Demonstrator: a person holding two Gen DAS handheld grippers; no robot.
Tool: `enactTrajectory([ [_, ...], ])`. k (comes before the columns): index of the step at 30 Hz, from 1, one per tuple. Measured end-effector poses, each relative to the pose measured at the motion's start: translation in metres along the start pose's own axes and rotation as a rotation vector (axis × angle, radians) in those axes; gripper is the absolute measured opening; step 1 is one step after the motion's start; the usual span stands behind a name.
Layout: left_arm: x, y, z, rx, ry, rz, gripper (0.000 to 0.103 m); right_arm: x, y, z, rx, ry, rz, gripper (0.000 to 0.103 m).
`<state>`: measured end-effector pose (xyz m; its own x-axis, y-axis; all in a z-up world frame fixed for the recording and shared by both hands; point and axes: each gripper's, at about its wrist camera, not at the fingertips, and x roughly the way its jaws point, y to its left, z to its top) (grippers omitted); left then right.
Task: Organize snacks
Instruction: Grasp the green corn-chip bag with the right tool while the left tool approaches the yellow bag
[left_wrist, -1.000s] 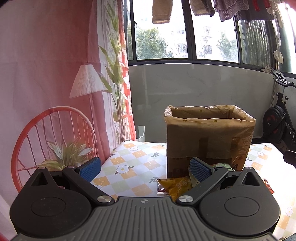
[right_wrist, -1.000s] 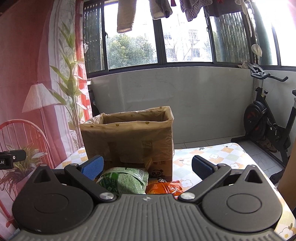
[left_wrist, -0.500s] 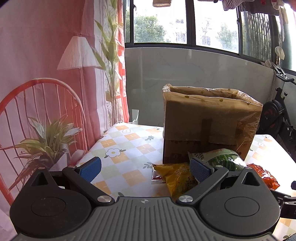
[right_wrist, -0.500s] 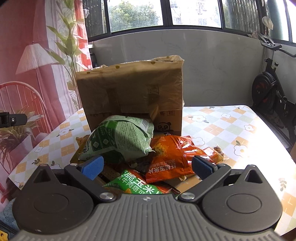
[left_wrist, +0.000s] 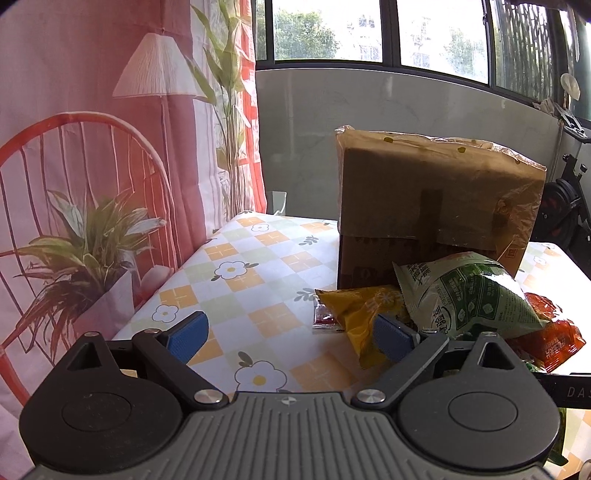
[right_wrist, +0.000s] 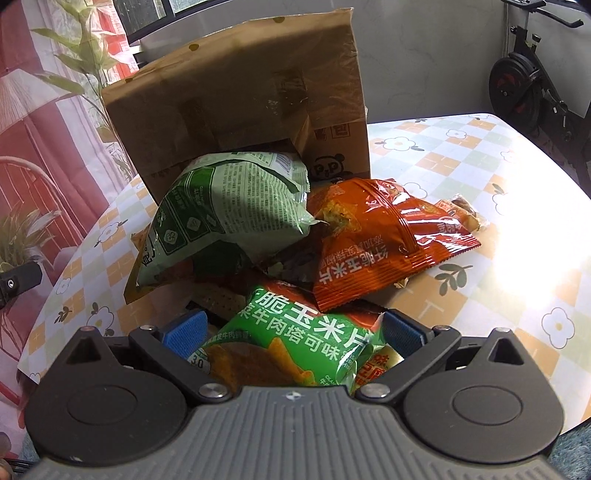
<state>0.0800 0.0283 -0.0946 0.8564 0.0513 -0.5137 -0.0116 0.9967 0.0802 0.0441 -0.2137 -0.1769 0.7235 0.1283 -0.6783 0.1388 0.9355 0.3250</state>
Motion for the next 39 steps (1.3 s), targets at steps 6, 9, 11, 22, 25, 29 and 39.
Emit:
enactTrajectory([
  [6, 0.004, -0.002, -0.005, 0.014, 0.009, 0.007, 0.097, 0.011, 0.000, -0.002, 0.017, 0.026, 0.003, 0.101],
  [9, 0.006, -0.003, -0.007, 0.019, 0.021, 0.000, 0.097, 0.012, -0.001, -0.002, 0.024, 0.027, 0.003, 0.101],
  [11, 0.006, -0.004, -0.008, 0.021, 0.021, -0.004, 0.097, 0.011, -0.002, -0.002, 0.032, 0.028, 0.005, 0.101],
  [22, 0.012, -0.005, -0.011, 0.019, 0.047, -0.019, 0.096, 0.000, -0.006, -0.002, 0.029, -0.008, -0.013, 0.101],
  [25, 0.013, -0.004, -0.012, 0.013, 0.053, -0.019, 0.095, -0.004, -0.009, -0.001, 0.050, -0.019, -0.015, 0.101],
  [29, 0.014, -0.004, -0.013, 0.010, 0.056, -0.023, 0.095, 0.004, -0.016, -0.001, 0.107, 0.024, -0.011, 0.102],
  [39, 0.017, -0.005, -0.015, 0.010, 0.062, -0.032, 0.095, 0.022, -0.026, -0.005, 0.222, 0.104, 0.062, 0.098],
])
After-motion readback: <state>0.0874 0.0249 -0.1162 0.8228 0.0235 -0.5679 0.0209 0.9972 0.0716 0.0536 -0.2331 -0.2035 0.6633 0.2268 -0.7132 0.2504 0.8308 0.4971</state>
